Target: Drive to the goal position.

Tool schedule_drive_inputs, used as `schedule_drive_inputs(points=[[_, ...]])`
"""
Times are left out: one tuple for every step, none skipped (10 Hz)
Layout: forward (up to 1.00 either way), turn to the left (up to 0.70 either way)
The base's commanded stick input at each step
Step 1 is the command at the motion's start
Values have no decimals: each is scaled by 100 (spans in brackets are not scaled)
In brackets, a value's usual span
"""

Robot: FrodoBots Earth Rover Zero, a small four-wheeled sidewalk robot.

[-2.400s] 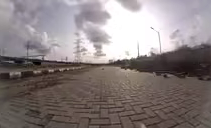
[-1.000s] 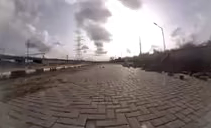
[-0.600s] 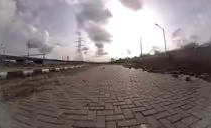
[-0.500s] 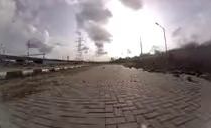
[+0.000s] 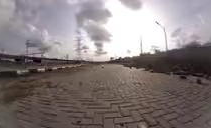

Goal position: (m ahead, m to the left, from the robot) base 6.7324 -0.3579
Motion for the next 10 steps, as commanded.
schedule_drive_inputs(points=[[100,-27],[100,-27],[100,-25],[100,-10],[100,0],[100,0],[100,0],[100,0],[100,0],[100,0]])
